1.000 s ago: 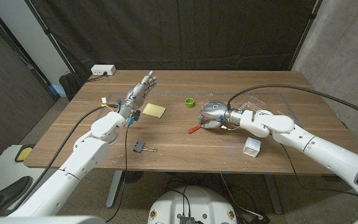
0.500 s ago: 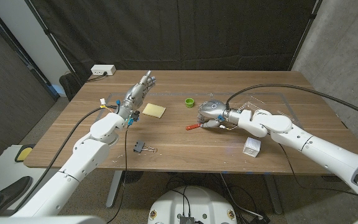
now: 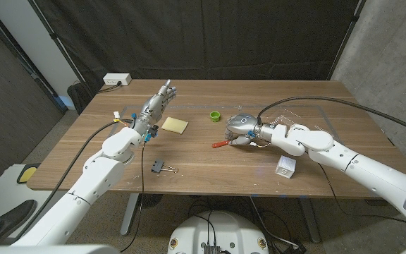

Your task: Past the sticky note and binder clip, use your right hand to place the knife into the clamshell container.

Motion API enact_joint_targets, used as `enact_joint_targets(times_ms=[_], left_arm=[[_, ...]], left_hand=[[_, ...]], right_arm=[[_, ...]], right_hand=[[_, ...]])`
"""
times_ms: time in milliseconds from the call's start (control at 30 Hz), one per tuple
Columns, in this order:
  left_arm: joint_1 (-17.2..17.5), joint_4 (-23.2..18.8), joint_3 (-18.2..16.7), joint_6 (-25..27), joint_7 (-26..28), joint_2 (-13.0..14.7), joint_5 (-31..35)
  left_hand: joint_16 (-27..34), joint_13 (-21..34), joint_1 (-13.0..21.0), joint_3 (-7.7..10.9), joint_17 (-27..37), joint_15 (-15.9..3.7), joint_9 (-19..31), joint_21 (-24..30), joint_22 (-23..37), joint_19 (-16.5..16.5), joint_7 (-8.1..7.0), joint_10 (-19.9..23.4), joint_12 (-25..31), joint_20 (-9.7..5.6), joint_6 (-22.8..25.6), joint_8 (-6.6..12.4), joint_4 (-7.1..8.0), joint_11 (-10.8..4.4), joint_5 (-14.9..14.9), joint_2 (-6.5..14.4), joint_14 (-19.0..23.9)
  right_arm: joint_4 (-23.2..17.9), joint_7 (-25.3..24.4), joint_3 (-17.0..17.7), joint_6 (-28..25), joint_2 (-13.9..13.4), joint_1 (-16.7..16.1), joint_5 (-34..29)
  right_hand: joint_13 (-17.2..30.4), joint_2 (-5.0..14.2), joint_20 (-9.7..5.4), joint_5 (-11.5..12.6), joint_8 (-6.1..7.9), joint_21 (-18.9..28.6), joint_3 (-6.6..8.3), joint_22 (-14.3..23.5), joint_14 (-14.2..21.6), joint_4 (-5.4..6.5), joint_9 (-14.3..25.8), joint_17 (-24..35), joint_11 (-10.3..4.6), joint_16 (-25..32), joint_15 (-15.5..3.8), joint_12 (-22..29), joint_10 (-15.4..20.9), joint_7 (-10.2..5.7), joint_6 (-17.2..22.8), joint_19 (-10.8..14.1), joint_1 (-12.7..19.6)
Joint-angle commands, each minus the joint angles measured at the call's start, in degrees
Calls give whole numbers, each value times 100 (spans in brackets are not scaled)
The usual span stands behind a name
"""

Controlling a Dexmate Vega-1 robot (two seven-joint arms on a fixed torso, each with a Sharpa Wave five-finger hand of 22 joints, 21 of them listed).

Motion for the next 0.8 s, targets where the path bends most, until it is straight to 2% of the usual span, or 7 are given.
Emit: enact_joint_targets(times_ms=[33, 367, 800], left_arm=[[-91, 133, 19, -44, -99, -10, -44], [-172, 281, 46, -110, -198, -22, -66], [-237, 407, 22, -148, -292, 7, -113]], left_hand=[[-10, 27, -27, -39, 26, -17, 6, 23, 13, -54, -35, 13, -7, -5, 18, -1, 3, -13, -17, -19, -15], [-8, 27, -34, -56, 26, -7, 6, 40, 14, -67, -30, 19, -5, -21, 17, -3, 9, -12, -15, -17, -19], [-6, 28, -37, -74, 25, -2, 6, 55, 15, -85, -26, 13, -8, -23, 24, -1, 14, -10, -14, -11, -24]], right_arm=[[-421, -37, 245, -271, -129, -148, -41], [-772, 64, 427, -503, -225, -328, -86], [-1482, 534, 881, -1428, -401, -833, -185]], right_hand=[[20, 51, -221, -35, 92, -15, -1, 15, 71, 11, 98, 35, -97, 34, -824, -18, 143, -419, 521, -34, 73], [21, 75, -181, -81, 66, 2, -48, 11, 204, 42, 93, 36, -97, 44, -814, -47, 170, -421, 531, -5, 77], [41, 78, -111, -112, 45, 5, -88, 6, 291, 44, 92, 29, -95, 24, -825, -49, 245, -418, 547, 5, 117]])
